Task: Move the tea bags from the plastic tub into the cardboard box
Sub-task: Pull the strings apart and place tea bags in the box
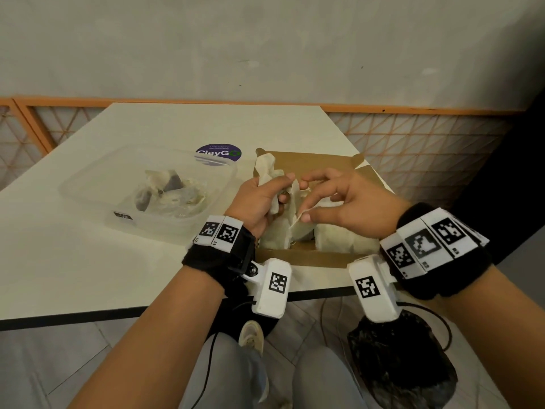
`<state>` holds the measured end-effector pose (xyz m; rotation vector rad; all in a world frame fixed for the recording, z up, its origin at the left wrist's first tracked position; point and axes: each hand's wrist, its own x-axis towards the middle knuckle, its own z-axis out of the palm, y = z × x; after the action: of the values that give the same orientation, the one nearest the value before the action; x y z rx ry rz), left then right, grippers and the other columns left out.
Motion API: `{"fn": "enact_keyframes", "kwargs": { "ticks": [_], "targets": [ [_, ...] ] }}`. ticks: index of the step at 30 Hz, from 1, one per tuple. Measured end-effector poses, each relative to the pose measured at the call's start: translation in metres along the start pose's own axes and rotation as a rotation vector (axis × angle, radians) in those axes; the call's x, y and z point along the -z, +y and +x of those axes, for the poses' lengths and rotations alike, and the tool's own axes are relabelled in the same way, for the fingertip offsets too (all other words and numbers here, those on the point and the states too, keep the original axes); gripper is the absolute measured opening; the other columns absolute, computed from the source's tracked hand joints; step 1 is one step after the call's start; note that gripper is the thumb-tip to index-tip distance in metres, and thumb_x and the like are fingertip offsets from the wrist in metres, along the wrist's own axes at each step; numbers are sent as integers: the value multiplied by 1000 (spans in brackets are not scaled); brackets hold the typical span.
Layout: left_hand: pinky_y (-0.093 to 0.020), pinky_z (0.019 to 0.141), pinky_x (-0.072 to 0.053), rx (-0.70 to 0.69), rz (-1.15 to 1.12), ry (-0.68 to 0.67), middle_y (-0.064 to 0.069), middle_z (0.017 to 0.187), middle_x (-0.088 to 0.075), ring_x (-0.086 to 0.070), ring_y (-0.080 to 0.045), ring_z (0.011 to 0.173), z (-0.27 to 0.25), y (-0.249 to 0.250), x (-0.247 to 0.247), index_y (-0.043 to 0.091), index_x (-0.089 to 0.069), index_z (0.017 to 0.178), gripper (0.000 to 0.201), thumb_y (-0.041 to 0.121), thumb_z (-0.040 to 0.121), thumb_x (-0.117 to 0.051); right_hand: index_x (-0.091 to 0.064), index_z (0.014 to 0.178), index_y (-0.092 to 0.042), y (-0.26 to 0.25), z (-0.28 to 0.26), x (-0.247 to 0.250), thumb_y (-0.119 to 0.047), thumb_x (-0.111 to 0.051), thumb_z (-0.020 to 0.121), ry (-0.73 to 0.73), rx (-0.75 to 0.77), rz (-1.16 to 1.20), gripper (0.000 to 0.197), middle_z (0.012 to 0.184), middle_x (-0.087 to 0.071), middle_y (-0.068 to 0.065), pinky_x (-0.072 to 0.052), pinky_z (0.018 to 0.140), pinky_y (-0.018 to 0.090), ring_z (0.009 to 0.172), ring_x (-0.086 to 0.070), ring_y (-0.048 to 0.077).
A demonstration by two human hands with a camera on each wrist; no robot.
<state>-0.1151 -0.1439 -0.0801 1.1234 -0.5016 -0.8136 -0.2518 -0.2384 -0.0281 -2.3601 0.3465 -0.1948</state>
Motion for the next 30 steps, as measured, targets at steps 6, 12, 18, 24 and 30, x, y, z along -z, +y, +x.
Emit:
{"fn": "enact_keyframes", "kwargs": {
  "ticks": [6,12,18,24,30],
  "targets": [
    [-26,56,-46,-5,-34,81,-18,87,-54,-46,-7,42,-1,-1,-3,2,-61,93,13,14,89,-63,-73,86,-33,2,5,-25,-28,-74,77,224,-42,-5,11,148,-32,-4,-25,109,30,135,-31,10],
    [-18,43,-42,4,-67,52,2,54,-51,-45,-5,42,1,-2,-1,11,-55,78,13,10,90,-62,-73,95,-13,7,17,-32,-19,-67,83,415,-48,29,14,111,-61,3,-45,90,28,101,-56,16],
    [-14,40,-34,7,-135,39,-3,77,-67,-44,-3,43,2,0,1,12,-55,84,9,14,92,-59,-71,91,-15,17,6,-9,-11,-68,82,471,-145,156,11,94,-70,3,-51,86,27,92,-64,17],
    [-12,40,-35,15,-170,24,-10,92,-72,-43,-2,43,4,-2,2,14,-52,83,11,14,93,-57,-61,99,-22,38,-24,4,4,-67,78,322,-261,502,34,89,-58,27,-55,76,43,85,-61,28],
    [-11,40,-35,14,-190,19,-7,85,-73,-44,-2,44,4,-2,2,14,-51,84,11,13,94,-56,-53,115,-23,51,-17,-5,-4,-70,78,228,-416,124,45,74,-57,-8,-46,51,20,62,-55,8]
  ]
}}
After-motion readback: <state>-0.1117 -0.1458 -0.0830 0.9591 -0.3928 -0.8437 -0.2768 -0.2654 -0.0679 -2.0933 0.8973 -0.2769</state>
